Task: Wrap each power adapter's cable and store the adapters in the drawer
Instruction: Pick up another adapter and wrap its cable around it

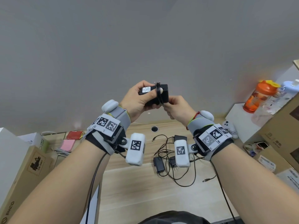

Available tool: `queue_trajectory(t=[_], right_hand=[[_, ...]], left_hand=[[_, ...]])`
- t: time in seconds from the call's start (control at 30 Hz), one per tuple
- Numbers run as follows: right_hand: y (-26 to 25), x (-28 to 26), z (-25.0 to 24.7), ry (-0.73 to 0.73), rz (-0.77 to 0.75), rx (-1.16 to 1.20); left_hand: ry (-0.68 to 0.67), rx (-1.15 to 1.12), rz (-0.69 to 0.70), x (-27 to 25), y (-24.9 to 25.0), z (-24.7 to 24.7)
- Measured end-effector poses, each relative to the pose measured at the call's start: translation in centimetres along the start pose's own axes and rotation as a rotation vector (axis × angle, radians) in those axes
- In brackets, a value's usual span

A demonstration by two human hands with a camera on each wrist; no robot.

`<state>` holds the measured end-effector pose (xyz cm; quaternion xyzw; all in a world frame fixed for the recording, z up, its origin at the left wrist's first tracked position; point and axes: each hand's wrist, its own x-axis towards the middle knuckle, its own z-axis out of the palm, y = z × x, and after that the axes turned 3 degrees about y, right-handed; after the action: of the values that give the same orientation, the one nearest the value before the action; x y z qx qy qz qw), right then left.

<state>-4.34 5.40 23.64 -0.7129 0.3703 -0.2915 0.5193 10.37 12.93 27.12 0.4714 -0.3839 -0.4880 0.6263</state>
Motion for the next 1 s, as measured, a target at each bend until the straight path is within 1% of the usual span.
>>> queue_trajectory(t=[0.13, 0.27, 0.33, 0.4, 0.5, 0.6, 0.7, 0.77, 0.87, 0.93, 1.0], right_hand=[[0.5, -0.3, 0.4, -0.084, -0.028, -0.142], [-0.5, -0.5, 0.5, -0.081, -0.074, -0.246], [-1.3, -0.5, 0.3, -0.047, -0.083, -0.2], [-1.8, -0.3, 0.3, -0.021, -0.101, -0.07], [-2.1, -0.2, 0.4, -0.039, -0.142, 0.048], [-2.2, -0.3, 0.5, -0.051, -0.176, 0.037], [-2.0, -0.2, 0.3, 0.041, -0.259, -0.06], [-2.0, -0.1, 0.2, 0.101, -0.282, -0.063], [-2.4, -0.3, 0.4, 0.119, -0.267, 0.057], [-2.6, -0.5, 0.8, 0.126, -0.226, 0.131], [-2.7, -0.6, 1.0, 0.122, -0.169, 0.13]], left_hand=[[0.174, -0.068, -0.017, 1.0, -0.2, -0.6], [0.319, -0.038, -0.02, 1.6, -1.0, -1.5], [0.375, -0.011, -0.018, 1.7, -1.4, -1.8], [0.409, 0.025, -0.019, 1.7, -1.7, -1.9], [0.391, 0.062, -0.027, 1.5, -2.1, -1.7], [0.327, 0.083, -0.047, 1.3, -2.0, -1.4], [0.328, 0.103, -0.075, 1.3, -1.8, -1.2], [0.335, 0.104, -0.088, 1.4, -1.7, -1.1], [0.326, 0.063, -0.099, 1.6, -1.7, -1.0], [0.315, 0.034, -0.107, 1.6, -1.6, -0.8], [0.307, 0.016, -0.115, 1.7, -1.7, -0.7]])
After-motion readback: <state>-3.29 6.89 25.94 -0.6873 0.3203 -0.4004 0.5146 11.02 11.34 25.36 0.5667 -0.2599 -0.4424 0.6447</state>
